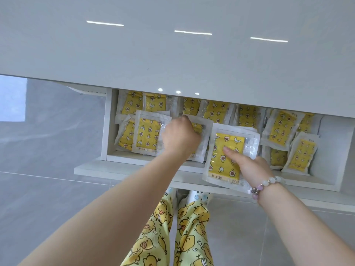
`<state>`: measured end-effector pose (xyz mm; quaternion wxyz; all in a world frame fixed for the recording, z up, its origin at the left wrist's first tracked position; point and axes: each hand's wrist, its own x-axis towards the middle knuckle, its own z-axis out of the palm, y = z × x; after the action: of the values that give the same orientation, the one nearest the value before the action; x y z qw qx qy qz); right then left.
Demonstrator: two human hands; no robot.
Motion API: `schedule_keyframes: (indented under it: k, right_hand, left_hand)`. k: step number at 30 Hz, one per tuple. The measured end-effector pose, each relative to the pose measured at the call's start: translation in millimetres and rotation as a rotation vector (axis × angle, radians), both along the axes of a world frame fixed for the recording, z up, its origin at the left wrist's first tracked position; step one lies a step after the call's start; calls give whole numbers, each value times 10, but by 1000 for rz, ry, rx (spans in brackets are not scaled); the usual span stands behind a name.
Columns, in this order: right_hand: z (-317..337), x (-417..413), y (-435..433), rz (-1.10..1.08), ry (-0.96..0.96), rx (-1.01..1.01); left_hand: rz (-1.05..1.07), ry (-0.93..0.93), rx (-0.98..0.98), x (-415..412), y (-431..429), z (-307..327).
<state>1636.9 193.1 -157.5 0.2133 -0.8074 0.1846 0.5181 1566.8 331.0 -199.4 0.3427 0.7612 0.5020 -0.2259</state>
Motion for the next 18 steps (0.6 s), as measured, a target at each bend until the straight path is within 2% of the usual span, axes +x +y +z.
schedule_keyframes:
  k: [1,3,5,6,12,18]
  right_hand:
    - [6,15,-22,-14,-2,19]
    - [-1,48,-78,-51,-6,59]
    - [32,57,-109,-62,4,92]
    - [41,55,-118,-70,10,108]
    - [35,3,-147,-159,1,124]
    - [-34,-4,-185,-24,-55,88]
  left_hand:
    - [198,-102,-107,-7,-12,84]
    - [506,-220,-492,-57,-49,240]
    - [497,-193,-825,-122,-142,350]
    - [453,-193,-900,-160,-203,383]
    - [574,-316,-744,-260,-499,338]
    - [564,-320,-740,-148,-405,293]
